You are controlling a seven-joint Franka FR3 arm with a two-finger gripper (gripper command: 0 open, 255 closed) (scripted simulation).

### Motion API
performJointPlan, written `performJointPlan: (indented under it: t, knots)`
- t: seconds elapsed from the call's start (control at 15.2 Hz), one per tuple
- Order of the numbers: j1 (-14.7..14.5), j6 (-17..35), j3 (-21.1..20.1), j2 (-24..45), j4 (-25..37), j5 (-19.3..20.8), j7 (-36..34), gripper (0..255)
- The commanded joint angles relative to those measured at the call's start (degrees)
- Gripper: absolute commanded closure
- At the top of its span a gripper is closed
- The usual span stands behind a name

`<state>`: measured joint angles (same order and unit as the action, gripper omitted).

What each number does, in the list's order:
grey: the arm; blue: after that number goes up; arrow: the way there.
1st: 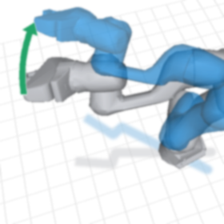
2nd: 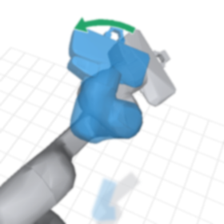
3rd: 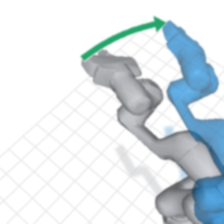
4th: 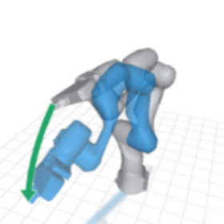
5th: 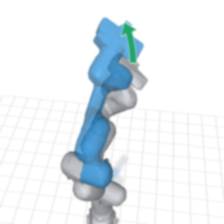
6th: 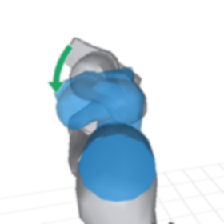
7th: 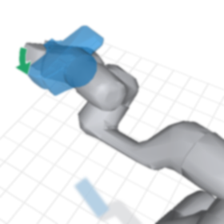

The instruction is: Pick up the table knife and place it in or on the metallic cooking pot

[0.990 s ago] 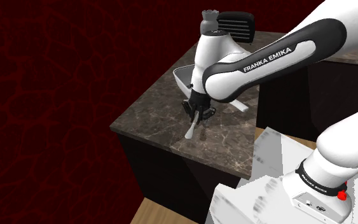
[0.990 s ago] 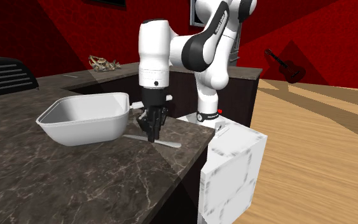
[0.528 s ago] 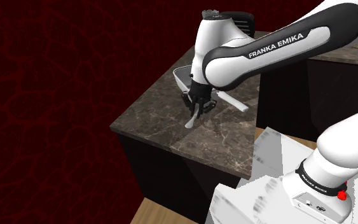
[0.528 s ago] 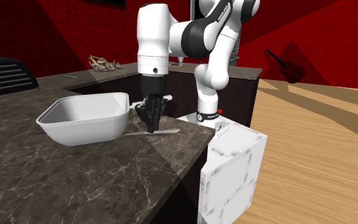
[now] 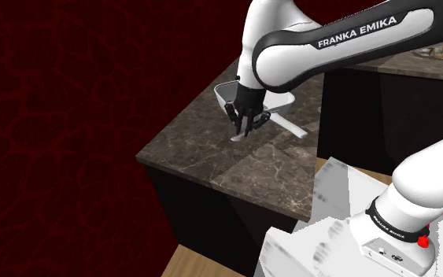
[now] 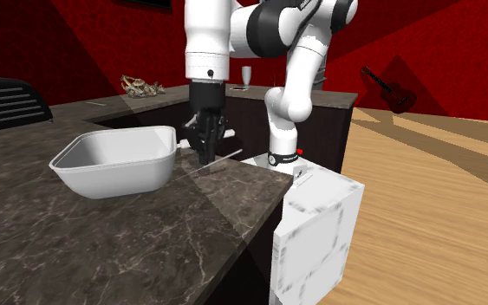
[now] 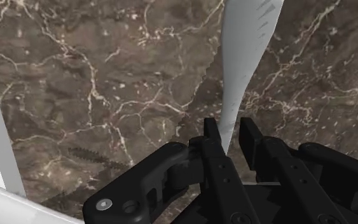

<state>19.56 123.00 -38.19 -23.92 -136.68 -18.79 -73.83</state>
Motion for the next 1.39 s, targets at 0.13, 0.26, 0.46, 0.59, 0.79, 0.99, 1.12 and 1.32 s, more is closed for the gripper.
performJointPlan:
  t: [0.13, 0.26, 0.46, 0.59, 0.79, 0.99, 1.12, 1.32]
  knots:
    - [-0.04, -3.57, 0.94, -1.12, 2.45, 0.18, -0.02, 255]
    - [-0.04, -5.19, 1.38, -1.57, 3.64, 0.30, -0.03, 255]
    - [0.01, -7.60, 2.00, -2.11, 5.51, 0.51, -0.07, 255]
    - [0.06, -9.18, 2.39, -2.39, 6.82, 0.67, -0.13, 255]
    - [0.16, -11.52, 2.93, -2.70, 8.85, 0.94, -0.23, 255]
    - [0.28, -13.68, 3.40, -2.87, 10.83, 1.22, -0.37, 255]
    - [1.23, -13.86, 5.45, -2.49, 10.82, 1.93, 2.28, 255]
    - [2.78, -14.09, 8.34, -1.46, 11.27, 3.16, 6.08, 255]
